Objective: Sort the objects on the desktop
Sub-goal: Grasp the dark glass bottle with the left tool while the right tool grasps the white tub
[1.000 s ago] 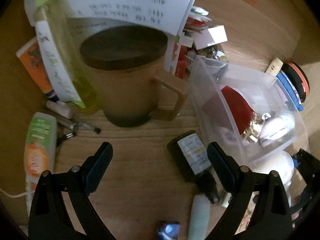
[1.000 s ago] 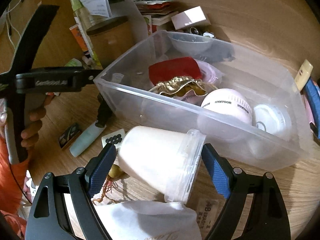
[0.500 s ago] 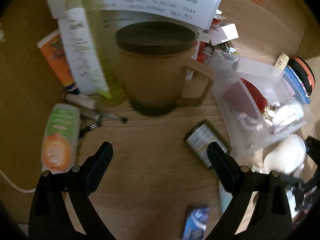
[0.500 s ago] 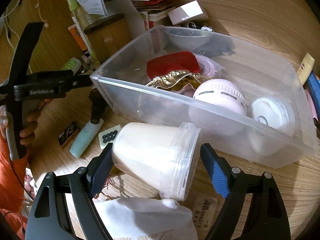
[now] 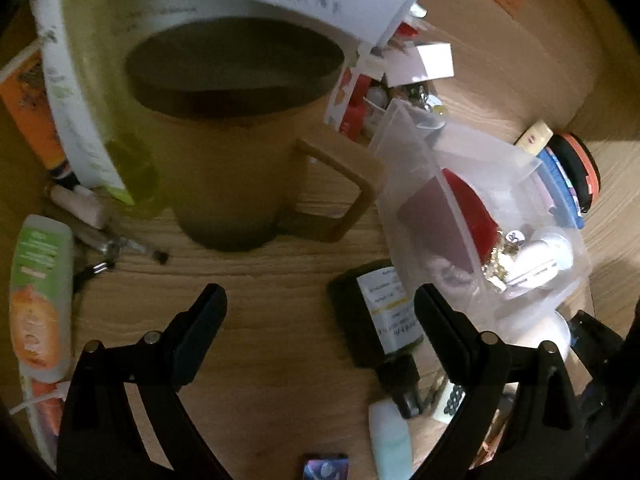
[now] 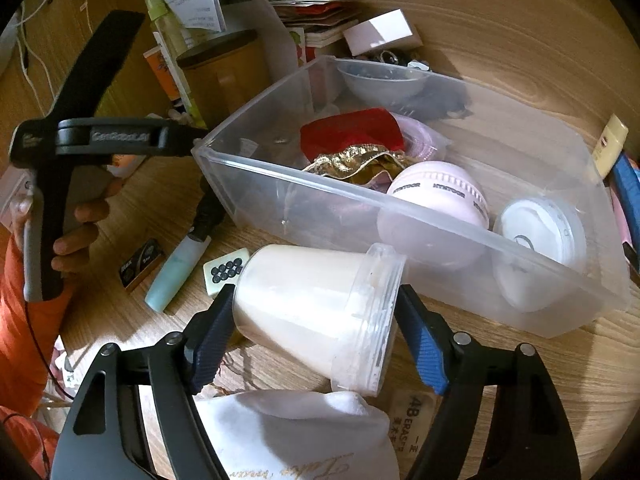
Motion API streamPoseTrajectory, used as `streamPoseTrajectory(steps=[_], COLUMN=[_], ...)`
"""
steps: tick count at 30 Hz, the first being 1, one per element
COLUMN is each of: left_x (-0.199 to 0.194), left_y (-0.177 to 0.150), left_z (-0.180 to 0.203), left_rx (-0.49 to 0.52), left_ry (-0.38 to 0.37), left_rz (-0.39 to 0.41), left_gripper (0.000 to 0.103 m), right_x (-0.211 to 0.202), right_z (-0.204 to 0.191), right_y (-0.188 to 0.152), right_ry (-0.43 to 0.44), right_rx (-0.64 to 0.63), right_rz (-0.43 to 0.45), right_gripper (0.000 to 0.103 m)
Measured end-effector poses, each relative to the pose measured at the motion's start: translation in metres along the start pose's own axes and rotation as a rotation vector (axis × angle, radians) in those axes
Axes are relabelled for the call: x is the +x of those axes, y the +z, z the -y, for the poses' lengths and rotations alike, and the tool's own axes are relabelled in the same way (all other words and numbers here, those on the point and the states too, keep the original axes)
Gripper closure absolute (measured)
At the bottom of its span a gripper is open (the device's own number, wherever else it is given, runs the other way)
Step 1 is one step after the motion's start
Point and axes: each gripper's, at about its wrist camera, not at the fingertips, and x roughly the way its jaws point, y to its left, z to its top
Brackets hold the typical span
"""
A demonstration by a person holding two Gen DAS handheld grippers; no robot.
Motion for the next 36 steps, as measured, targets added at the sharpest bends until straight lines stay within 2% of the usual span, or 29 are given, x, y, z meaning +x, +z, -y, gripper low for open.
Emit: streamPoseTrajectory(steps=[3, 5, 7, 8, 10, 13, 17, 20, 23, 26, 29, 30, 32, 36], left_x=[0.000, 0.003, 0.012, 0.014, 0.014, 0.011, -0.003, -0.028, -0.041, -0.044, -0.037, -0.029, -0.033, -0.034], left_y=[-0.003, -0.009, -0.009, -0.014, -0.020, -0.027, -0.040, -0.052, -0.064, -0.080, -0.077, -0.079, -0.085, -0.085], left_z=[-0.001, 0.001, 0.003, 0.005, 0.007, 0.008, 0.005, 0.004, 0.009, 0.007, 0.001, 0.001, -0.008, -0.014], left_rx=[-0.005, 0.014, 0.031, 0.046, 0.059, 0.060, 0.036, 0.032, 0.068, 0.122, 0.154, 0.157, 0.140, 0.111], left_ry=[-0.005, 0.031, 0.066, 0.111, 0.145, 0.149, 0.109, 0.100, 0.099, 0.082, 0.090, 0.094, 0.065, 0.042], left_rz=[-0.002, -0.006, -0.029, -0.027, -0.025, -0.021, -0.018, 0.035, 0.057, 0.032, -0.012, -0.034, -0.040, -0.042], left_gripper=[0.011, 0.018, 0.043, 0.045, 0.045, 0.046, 0.046, 0.045, 0.029, 0.026, 0.024, 0.023, 0.021, 0.022], right_x=[-0.001, -0.001, -0.001, 0.000, -0.001, -0.002, -0.004, -0.003, -0.003, -0.002, -0.003, -0.003, -0.003, -0.005], right_z=[0.002, 0.001, 0.001, 0.000, -0.001, -0.003, -0.004, -0.003, -0.002, -0.001, -0.002, -0.003, -0.004, -0.002], right_y=[-0.001, -0.001, -0.001, -0.001, -0.002, -0.003, -0.004, -0.003, -0.003, -0.003, -0.002, -0.002, -0.003, -0.004], right_ry=[0.004, 0.004, 0.003, 0.001, -0.001, -0.011, -0.015, -0.014, -0.008, 0.005, 0.019, 0.021, 0.031, 0.064], right_rx=[-0.002, -0.006, -0.007, -0.009, -0.013, -0.026, -0.035, -0.033, -0.030, -0.017, -0.010, -0.010, -0.009, 0.009], right_rz=[0.000, 0.003, 0.005, 0.005, 0.008, 0.016, 0.019, 0.016, 0.015, 0.015, 0.018, 0.019, 0.020, 0.026], right_gripper=[0.028, 0.028, 0.028, 0.028, 0.029, 0.030, 0.031, 0.031, 0.031, 0.031, 0.033, 0.033, 0.033, 0.034])
